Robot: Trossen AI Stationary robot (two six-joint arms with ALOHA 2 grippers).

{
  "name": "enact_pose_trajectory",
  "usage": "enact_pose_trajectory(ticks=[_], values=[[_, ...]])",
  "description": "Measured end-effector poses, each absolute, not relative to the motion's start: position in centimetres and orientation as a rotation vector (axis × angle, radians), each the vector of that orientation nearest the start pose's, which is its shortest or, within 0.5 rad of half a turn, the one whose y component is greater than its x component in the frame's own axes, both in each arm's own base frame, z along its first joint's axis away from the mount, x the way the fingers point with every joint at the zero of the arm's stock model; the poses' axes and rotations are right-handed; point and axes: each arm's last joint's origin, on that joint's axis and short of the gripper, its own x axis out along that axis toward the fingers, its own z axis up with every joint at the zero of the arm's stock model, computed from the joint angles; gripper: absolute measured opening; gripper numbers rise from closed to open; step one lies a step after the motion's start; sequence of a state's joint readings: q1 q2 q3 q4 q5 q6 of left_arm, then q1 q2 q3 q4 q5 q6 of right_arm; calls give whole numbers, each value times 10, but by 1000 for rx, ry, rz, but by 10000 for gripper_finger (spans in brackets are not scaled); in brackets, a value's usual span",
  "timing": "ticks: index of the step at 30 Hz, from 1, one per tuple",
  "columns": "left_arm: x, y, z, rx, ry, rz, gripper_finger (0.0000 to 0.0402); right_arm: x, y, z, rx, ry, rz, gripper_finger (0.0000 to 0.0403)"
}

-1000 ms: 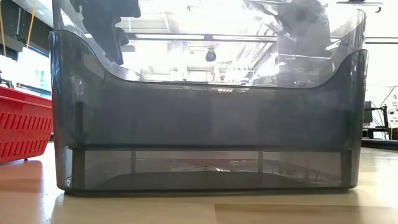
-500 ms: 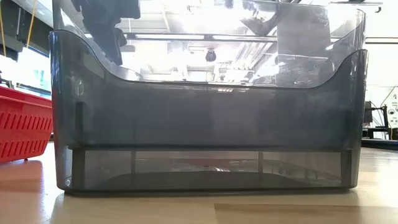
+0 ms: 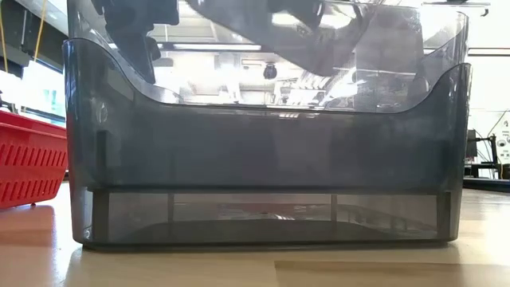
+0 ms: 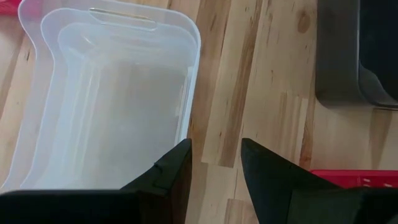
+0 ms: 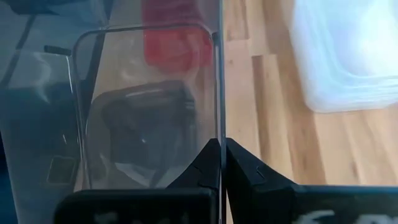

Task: Stack baskets by color
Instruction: Stack the right black transparent bin on the black transparent bin

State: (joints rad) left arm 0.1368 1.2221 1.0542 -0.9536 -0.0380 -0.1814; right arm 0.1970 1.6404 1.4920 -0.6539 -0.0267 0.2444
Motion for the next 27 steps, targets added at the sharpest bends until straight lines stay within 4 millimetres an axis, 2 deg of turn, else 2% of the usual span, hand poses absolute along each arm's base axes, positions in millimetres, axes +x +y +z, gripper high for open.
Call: enact_pose_trajectory(ticks=[6,13,27], values=[[221,32,283,-217,1106,257,125,365,75,300,151,911,140,0],[220,31,282,-215,1118,261,125,372,77,284,161,977,160,0],[220,31,282,-215,1120,261,125,376,79,284,112,935,230,0]])
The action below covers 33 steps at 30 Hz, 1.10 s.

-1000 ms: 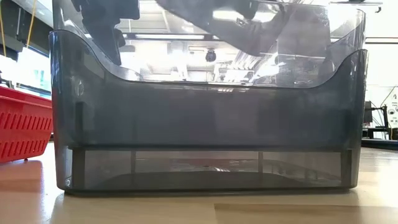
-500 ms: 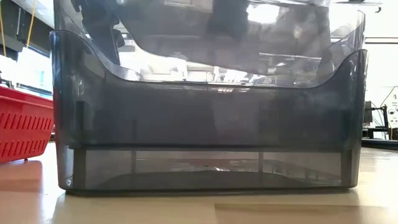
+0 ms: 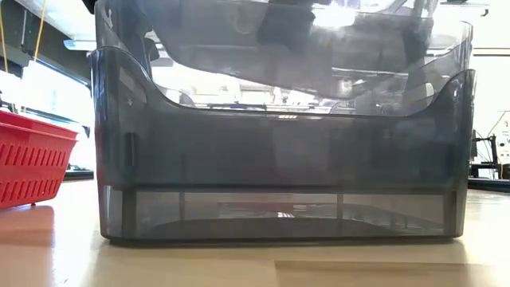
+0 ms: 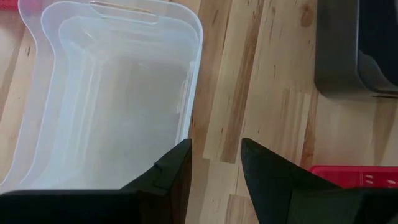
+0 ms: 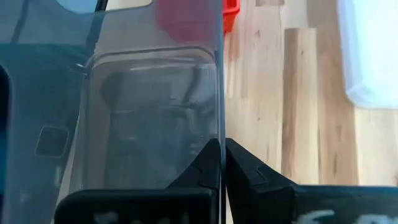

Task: Stack baskets by color
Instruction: Stack the right black transparent bin on the black transparent bin

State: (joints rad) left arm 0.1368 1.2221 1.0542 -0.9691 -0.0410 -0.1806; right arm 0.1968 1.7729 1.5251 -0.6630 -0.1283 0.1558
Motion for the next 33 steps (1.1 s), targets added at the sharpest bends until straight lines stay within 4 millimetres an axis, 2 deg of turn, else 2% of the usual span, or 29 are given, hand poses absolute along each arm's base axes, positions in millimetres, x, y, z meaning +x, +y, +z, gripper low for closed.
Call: enact_pose_trajectory(ticks=[10,21,33], values=[[219,31,282,-215,1124,261,125,383,80,265,115,1001,233,0],[219,31,282,-213,1127,264,125,390,83,232,110,1133,235,0],[219,31,282,-212,1127,264,125,380,78,227,69,1252,117,1]])
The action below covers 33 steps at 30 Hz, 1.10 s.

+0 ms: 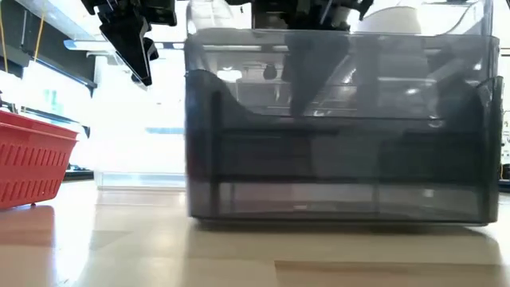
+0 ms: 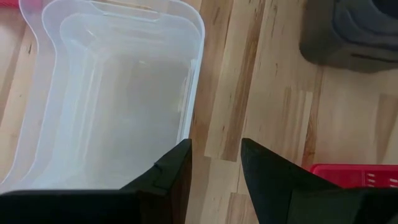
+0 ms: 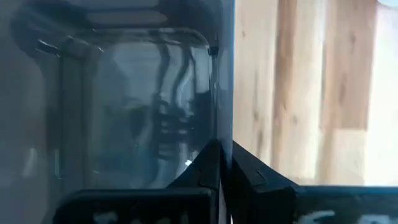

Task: Stack baskets by color
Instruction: Stack the right black transparent bin on the black transparent bin

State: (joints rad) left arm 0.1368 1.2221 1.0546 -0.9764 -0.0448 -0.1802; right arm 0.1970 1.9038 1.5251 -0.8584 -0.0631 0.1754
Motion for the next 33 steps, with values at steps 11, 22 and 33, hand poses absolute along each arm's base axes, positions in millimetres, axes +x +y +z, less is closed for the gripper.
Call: enact_pose_trajectory(ticks=[11,22,33], values=[[219,31,282,-212,1127,264,125,359,72,224,-70,1463,103,1],[219,31,282,-212,1127,264,125,343,75,222,-142,1591,-39,1],[219,31,282,-212,1127,264,125,324,79,223,-233,1737,-202,1]])
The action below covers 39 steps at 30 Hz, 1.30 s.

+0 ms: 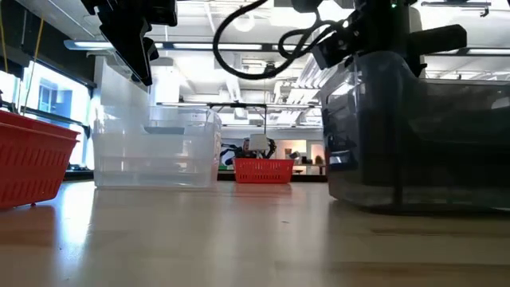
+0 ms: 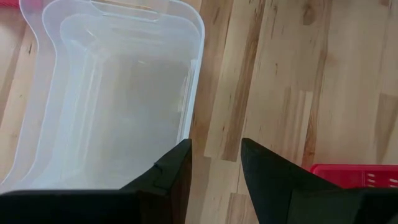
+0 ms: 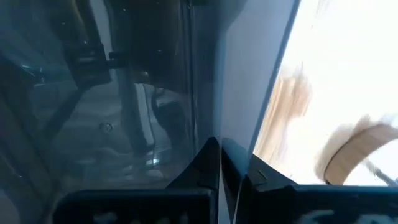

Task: Stack baskets by color
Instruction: Stack the right black transparent bin on the black transparent bin, then move the black transparent bins to the middle right of the table

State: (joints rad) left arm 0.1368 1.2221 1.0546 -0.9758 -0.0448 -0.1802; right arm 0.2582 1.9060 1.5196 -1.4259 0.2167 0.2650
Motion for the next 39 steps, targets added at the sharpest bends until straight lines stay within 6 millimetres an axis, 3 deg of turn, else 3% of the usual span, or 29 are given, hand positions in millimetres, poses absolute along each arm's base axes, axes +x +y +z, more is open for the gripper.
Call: enact_pose_trajectory(ticks=[8,20,33,39], values=[[219,31,282,-212,1127,264,125,324,81,223,-226,1733,-200,11],[219,31,282,-212,1127,264,125,324,81,225,-184,1713,-223,138],[219,31,282,-189,1129,249,125,305,77,273,88,1507,-359,156],[219,31,282,-188,1129,249,125,311,91,288,205,1322,-242,156]])
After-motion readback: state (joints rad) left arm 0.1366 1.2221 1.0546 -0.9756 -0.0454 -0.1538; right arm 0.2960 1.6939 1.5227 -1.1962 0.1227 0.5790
